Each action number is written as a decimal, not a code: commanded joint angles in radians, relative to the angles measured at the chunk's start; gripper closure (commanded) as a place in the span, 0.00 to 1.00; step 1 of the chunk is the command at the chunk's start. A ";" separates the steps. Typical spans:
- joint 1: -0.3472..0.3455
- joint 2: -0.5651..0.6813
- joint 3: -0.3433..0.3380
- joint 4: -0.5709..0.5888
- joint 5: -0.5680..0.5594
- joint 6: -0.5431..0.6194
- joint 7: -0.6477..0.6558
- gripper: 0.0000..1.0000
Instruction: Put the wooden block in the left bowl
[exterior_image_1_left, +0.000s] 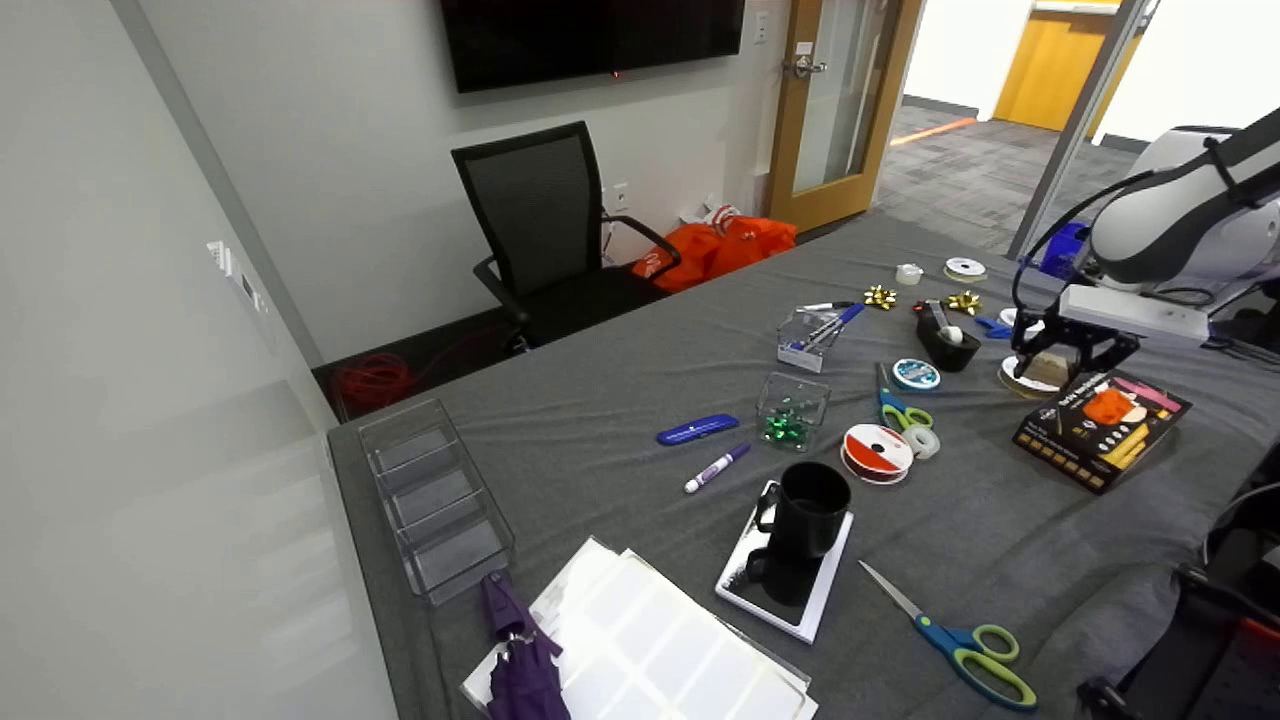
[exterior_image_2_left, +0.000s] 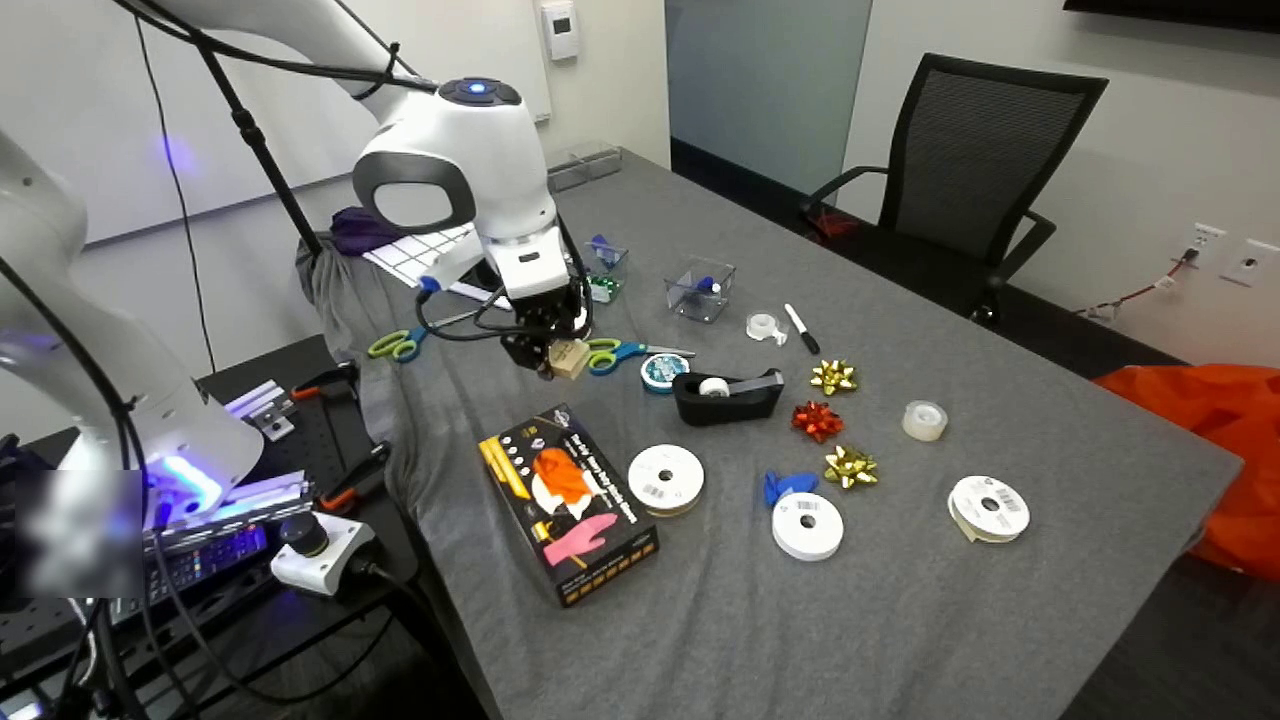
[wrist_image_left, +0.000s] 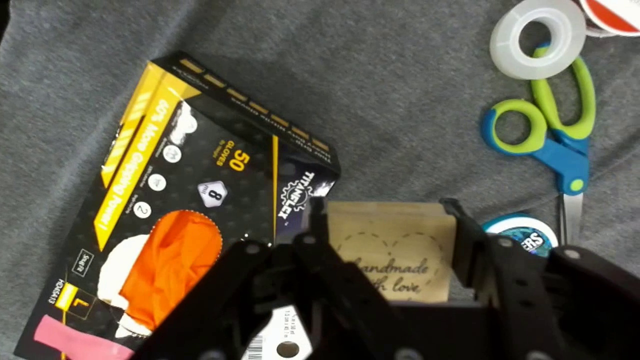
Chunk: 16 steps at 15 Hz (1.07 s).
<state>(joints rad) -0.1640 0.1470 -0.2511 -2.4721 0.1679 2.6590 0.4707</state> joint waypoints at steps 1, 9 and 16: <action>-0.002 0.000 0.002 0.002 -0.002 -0.003 0.002 0.44; 0.163 0.000 0.004 0.033 -0.089 -0.040 0.436 0.69; 0.273 0.056 0.141 0.214 -0.143 -0.175 0.955 0.69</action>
<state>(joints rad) 0.0959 0.1481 -0.1521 -2.3644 0.0318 2.5581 1.2750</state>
